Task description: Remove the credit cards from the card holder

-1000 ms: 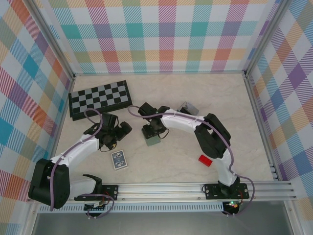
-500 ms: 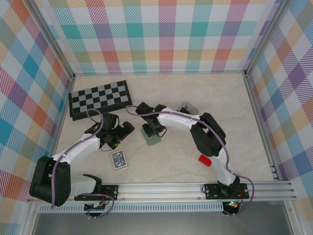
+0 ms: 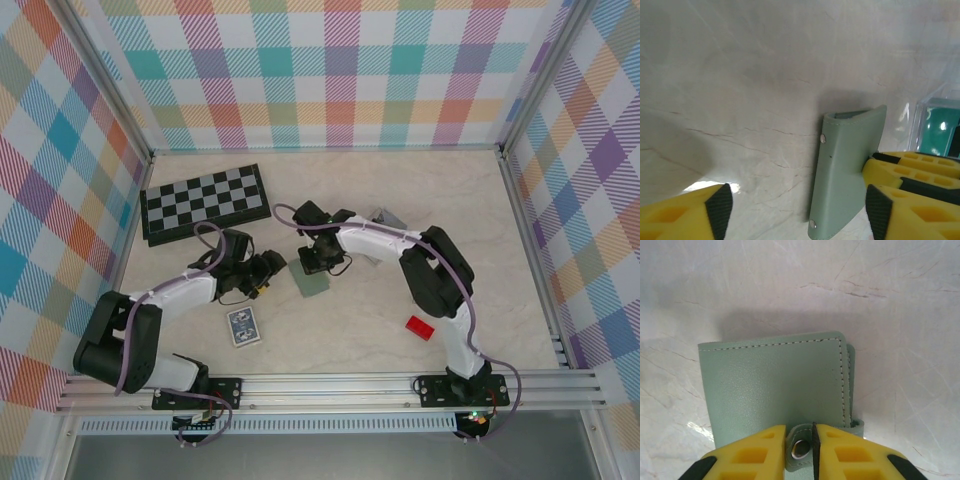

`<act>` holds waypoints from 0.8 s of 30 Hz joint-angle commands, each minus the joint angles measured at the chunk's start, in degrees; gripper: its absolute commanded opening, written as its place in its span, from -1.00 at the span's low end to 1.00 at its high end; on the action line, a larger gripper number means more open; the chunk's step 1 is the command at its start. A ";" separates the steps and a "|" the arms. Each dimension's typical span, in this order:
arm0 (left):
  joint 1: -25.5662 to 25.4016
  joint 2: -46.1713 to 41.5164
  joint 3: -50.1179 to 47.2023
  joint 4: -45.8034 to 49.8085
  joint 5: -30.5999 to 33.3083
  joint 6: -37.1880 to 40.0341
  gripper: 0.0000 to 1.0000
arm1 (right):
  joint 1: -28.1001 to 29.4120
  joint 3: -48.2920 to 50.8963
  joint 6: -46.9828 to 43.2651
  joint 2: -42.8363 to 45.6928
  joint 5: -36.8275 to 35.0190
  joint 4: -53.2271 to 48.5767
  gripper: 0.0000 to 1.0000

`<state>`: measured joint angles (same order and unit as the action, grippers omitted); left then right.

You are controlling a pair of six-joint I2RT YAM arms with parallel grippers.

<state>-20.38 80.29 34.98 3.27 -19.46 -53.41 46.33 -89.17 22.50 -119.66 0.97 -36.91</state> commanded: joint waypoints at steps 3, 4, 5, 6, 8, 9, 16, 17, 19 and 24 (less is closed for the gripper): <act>-3.25 4.08 1.41 -5.67 -2.53 -1.08 0.24 | -2.43 4.62 2.32 0.01 5.95 1.32 -0.67; -3.64 4.87 1.86 -5.89 -2.64 -1.08 0.20 | -2.75 4.96 2.52 0.12 6.50 1.75 -0.69; -4.31 5.66 2.30 -6.44 -2.77 -1.16 0.15 | -3.11 5.46 2.69 0.36 7.27 2.26 -0.72; -4.82 6.21 2.66 -7.02 -2.86 -1.22 0.11 | -3.40 5.87 2.89 0.54 7.92 2.59 -0.74; -5.74 7.01 3.39 -7.57 -2.65 -1.44 0.04 | -3.83 6.45 3.16 0.78 8.74 3.21 -0.79; -6.17 7.38 3.89 -7.43 -2.39 -1.43 0.02 | -4.03 6.69 3.30 0.89 8.93 3.40 -0.79; -7.87 8.09 5.96 -4.15 1.25 -0.84 -0.06 | -5.85 9.10 4.27 3.29 11.73 6.08 -0.84; -8.00 7.85 6.22 -3.16 2.19 -0.53 -0.06 | -6.10 9.58 4.38 4.06 12.51 6.67 -0.85; -8.09 7.60 6.86 -0.90 3.55 0.10 -0.07 | -6.98 10.57 4.36 6.24 14.76 8.64 -0.86; -8.09 6.35 7.50 3.35 7.92 0.66 -0.03 | -8.18 11.50 3.68 12.10 18.56 10.35 -0.89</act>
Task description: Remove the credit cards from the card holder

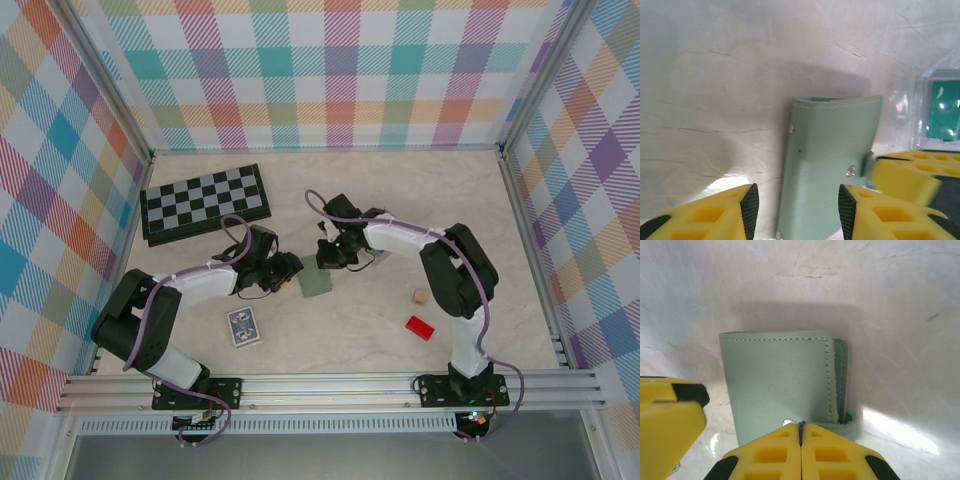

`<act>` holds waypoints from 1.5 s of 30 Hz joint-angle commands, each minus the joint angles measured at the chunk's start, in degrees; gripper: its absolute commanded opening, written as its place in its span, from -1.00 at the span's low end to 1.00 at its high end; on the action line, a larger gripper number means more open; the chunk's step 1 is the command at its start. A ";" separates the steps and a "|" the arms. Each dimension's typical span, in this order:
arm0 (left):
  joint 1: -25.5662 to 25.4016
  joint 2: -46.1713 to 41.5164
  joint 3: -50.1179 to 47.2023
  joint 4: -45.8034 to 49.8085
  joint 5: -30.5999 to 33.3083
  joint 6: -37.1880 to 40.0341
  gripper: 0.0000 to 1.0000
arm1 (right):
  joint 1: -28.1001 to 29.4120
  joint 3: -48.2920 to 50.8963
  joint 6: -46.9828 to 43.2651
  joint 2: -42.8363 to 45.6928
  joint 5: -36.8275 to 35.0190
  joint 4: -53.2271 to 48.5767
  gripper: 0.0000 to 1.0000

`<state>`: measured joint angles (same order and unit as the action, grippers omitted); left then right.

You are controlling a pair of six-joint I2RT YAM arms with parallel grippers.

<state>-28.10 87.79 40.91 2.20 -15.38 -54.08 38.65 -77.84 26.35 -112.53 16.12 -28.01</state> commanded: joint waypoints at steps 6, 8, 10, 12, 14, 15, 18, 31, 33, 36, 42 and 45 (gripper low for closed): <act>-0.38 -3.68 3.25 12.86 11.23 2.72 0.07 | -0.60 0.94 -0.68 10.05 8.81 3.33 -0.89; -0.38 -5.07 4.06 17.62 14.96 3.11 0.09 | -0.64 1.10 -0.27 10.85 10.76 4.26 -0.89; -0.35 -7.11 4.44 21.48 19.44 2.61 0.10 | -0.65 1.29 0.40 11.24 13.45 5.92 -0.89; -0.29 -9.30 4.23 24.33 23.41 1.41 0.12 | -0.60 1.36 0.82 11.14 15.88 7.69 -0.89; -0.17 -11.55 3.37 25.60 25.91 0.35 0.15 | -0.60 1.13 1.32 10.35 17.56 9.07 -0.89; -0.15 -12.62 2.76 25.82 26.55 -0.02 0.17 | -0.62 0.66 1.45 9.68 18.04 9.27 -0.89; 0.07 -14.64 1.66 26.02 26.77 -0.41 0.19 | -0.56 -0.25 1.94 7.52 17.62 9.15 -0.90; 0.22 -14.03 -1.51 9.93 11.30 2.41 0.15 | -2.75 -0.48 -0.11 7.80 -0.68 1.18 -0.90; 0.23 -12.45 -1.99 6.11 8.06 1.97 0.11 | -4.20 0.29 -0.01 7.74 -3.29 0.19 -0.90; 0.25 -9.51 -2.43 0.69 3.69 0.66 0.04 | -6.19 1.45 0.02 7.76 -5.55 -0.52 -0.90; 0.22 -2.73 -1.97 -6.55 -1.81 -2.00 -0.08 | -7.28 1.99 0.23 6.13 -8.18 -2.13 -0.90; 0.16 -1.16 -1.31 -7.82 -2.74 -2.43 -0.11 | -7.32 2.10 0.28 5.35 -8.85 -2.70 -0.90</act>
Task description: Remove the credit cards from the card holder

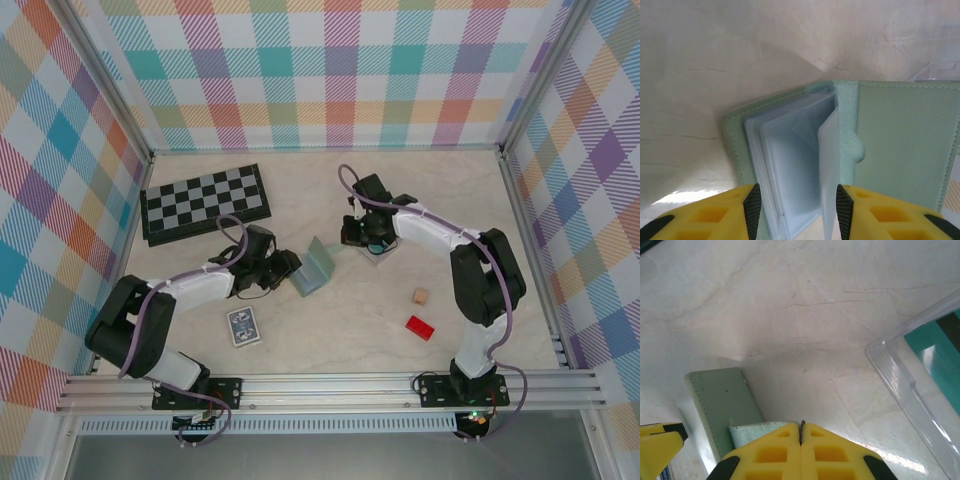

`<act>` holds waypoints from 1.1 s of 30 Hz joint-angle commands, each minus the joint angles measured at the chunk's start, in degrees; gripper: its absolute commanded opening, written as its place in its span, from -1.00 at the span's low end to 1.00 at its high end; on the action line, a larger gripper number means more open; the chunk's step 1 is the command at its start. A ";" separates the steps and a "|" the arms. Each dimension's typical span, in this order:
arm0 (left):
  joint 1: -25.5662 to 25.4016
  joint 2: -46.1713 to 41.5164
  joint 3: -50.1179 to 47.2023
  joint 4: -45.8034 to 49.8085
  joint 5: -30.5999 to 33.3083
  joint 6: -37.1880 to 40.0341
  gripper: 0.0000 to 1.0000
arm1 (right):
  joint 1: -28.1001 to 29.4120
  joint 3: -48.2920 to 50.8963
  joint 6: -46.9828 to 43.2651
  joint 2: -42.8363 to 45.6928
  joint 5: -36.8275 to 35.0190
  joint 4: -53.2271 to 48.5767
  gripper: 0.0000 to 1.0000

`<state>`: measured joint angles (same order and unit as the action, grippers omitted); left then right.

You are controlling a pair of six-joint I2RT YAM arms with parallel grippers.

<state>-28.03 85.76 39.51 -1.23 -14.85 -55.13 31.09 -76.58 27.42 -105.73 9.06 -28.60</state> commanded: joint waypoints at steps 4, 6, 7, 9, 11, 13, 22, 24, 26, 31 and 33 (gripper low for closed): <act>0.09 2.10 1.19 -4.39 -3.77 -1.29 -0.14 | 0.30 0.84 -1.05 -2.66 -1.30 -2.35 -0.90; 0.13 2.98 1.79 -4.30 -4.41 -1.16 -0.14 | 0.27 0.81 -1.07 -3.31 -0.53 -2.29 -0.90; 0.14 3.68 2.12 -4.45 -4.84 -1.29 -0.14 | 0.30 0.86 -1.06 -3.58 -0.04 -2.20 -0.90; -0.05 5.10 2.71 -4.96 -5.68 -1.46 -0.14 | 0.30 1.05 -0.98 -4.08 1.48 -1.78 -0.90; -0.14 6.37 3.16 -5.98 -6.77 -1.64 -0.14 | 0.29 1.20 -0.99 -4.70 3.85 -1.37 -0.90; -0.15 7.13 3.55 -6.97 -7.76 -1.74 -0.20 | 0.37 1.80 -0.97 -5.26 7.55 -0.12 -0.90; -0.22 6.97 4.49 -8.08 -8.61 -1.14 -0.28 | 3.92 3.36 0.95 -8.04 18.57 4.52 -0.92; -0.25 6.84 4.31 -8.23 -8.77 -1.12 -0.30 | 4.79 3.21 1.30 -8.26 20.77 5.67 -0.92; -0.20 6.82 4.11 -8.91 -9.17 -1.20 -0.30 | 5.21 2.95 1.53 -8.35 23.00 6.76 -0.92; -0.92 7.22 3.73 -11.11 -10.25 -1.47 -0.30 | 4.41 3.13 1.74 -6.00 16.50 4.72 -0.75; -1.30 7.65 3.65 -12.02 -10.87 -1.47 -0.30 | 3.08 3.70 2.39 -4.49 13.17 3.74 -0.64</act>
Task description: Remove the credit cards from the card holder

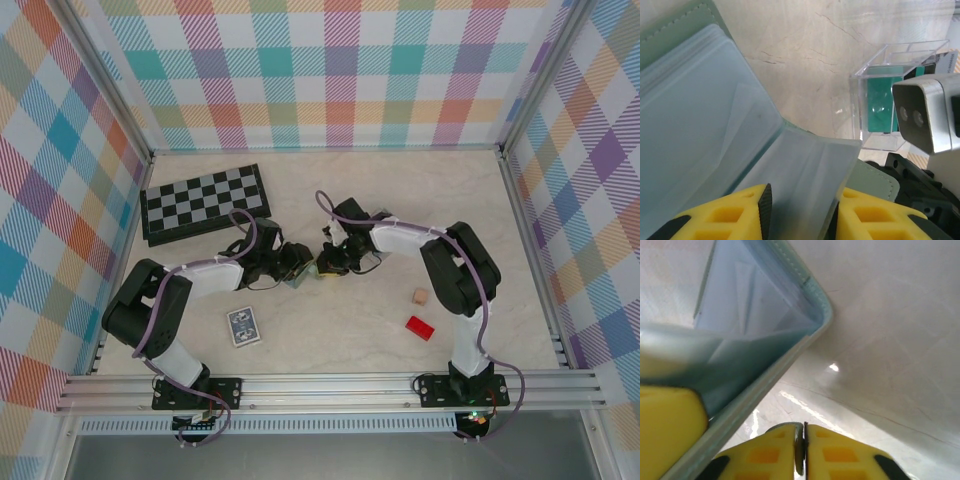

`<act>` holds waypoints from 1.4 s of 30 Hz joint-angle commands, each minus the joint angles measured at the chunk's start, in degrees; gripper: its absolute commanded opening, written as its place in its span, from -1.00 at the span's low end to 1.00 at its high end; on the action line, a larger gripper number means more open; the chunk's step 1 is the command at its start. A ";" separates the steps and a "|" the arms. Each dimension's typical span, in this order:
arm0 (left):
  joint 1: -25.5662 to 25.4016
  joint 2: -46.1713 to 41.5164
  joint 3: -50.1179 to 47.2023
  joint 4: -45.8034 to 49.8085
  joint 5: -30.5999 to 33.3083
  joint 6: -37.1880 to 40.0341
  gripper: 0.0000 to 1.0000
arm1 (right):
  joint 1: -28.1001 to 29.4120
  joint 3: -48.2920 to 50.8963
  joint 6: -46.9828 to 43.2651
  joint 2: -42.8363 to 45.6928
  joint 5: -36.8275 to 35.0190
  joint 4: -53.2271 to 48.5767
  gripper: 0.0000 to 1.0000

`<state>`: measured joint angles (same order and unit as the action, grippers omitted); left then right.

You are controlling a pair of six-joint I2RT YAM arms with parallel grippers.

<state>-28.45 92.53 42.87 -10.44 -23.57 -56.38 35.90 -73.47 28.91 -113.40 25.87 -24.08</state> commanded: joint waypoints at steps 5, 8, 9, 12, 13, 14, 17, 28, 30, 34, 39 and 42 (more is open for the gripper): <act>-1.86 2.41 1.36 -3.95 -2.71 -0.29 -0.26 | -4.81 3.96 1.90 8.68 -9.45 -0.73 -0.33; -2.94 3.76 2.48 -4.50 -2.79 -0.44 -0.24 | -5.30 5.47 1.77 12.28 -13.28 -0.79 -0.20; -3.51 4.36 2.92 -4.79 -2.79 -0.53 -0.23 | -5.31 5.90 1.93 13.56 -14.69 -0.80 -0.17; -5.00 6.63 4.29 -5.33 -2.88 -0.66 -0.21 | -5.42 6.97 2.03 16.30 -16.06 0.01 -0.16; -5.50 7.40 4.66 -5.63 -2.80 -0.75 -0.20 | -5.40 7.19 2.04 16.86 -15.49 0.61 -0.16; -5.84 7.99 4.96 -5.88 -2.79 -0.86 -0.19 | -5.40 7.33 2.10 17.16 -14.64 1.00 -0.16; -6.60 9.38 5.50 -6.43 -2.46 -1.01 -0.11 | -5.32 7.39 2.69 16.77 -11.34 2.07 -0.17; -7.14 9.63 4.79 -6.14 -2.34 -0.64 0.11 | -5.23 7.58 5.57 12.31 -4.01 5.19 -0.19; -7.10 9.58 4.90 -5.24 -2.36 -0.46 -0.01 | -5.07 7.17 5.61 11.63 -3.85 4.76 -0.19; -7.15 9.60 4.53 -4.56 -2.02 -0.57 -0.24 | -4.75 5.41 5.46 8.68 -2.86 3.01 -0.37; -7.10 8.92 4.56 -2.69 -1.33 -0.27 -0.50 | -3.74 4.61 5.55 5.77 -2.56 2.17 -0.57; -6.90 6.68 4.98 1.08 0.10 1.15 -0.57 | -3.38 4.40 5.30 4.61 -3.82 1.12 -0.60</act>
<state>-35.11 101.82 47.62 -13.13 -24.69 -56.97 31.92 -67.24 34.11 -107.83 21.69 -21.08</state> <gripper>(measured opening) 0.219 0.202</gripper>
